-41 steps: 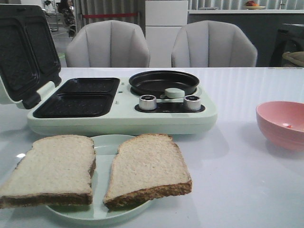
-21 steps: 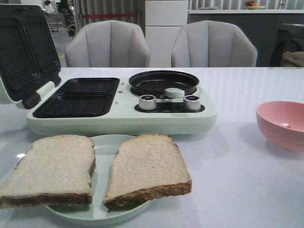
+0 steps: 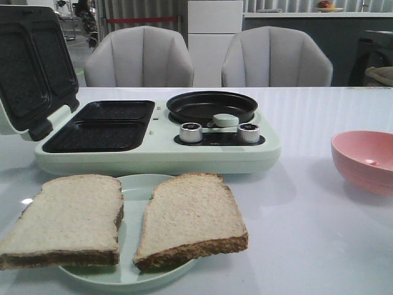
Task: Make breakfast with bread and shrimp
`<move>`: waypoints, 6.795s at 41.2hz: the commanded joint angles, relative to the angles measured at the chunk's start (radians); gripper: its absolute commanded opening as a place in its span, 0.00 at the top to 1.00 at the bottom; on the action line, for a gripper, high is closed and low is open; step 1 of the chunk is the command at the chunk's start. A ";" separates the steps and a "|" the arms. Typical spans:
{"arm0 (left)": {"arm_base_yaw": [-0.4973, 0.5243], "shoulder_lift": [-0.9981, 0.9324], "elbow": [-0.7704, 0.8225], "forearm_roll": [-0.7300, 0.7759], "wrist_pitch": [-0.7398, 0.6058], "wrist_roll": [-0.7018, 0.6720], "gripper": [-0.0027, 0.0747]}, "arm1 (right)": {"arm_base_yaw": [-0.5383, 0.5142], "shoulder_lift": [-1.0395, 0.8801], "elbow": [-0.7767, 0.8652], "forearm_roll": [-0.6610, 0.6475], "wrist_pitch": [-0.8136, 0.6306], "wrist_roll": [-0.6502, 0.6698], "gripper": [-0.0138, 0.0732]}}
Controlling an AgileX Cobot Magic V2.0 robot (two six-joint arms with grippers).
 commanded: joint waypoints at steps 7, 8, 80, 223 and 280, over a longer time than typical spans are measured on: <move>-0.033 0.015 -0.039 0.038 -0.074 0.025 0.21 | 0.001 0.015 -0.034 -0.017 -0.059 -0.008 0.23; -0.050 0.019 -0.047 0.038 -0.065 0.047 0.21 | 0.001 0.015 -0.034 -0.017 -0.059 -0.008 0.23; -1.155 1.011 -0.054 1.245 0.288 -0.773 0.31 | 0.001 0.015 -0.034 -0.017 -0.054 -0.008 0.23; -0.542 1.336 -0.815 1.517 0.112 -0.556 0.77 | 0.001 0.015 -0.034 -0.017 -0.052 -0.008 0.23; -0.437 1.604 -1.007 1.218 0.136 -0.210 0.60 | 0.001 0.015 -0.034 -0.017 -0.049 -0.008 0.23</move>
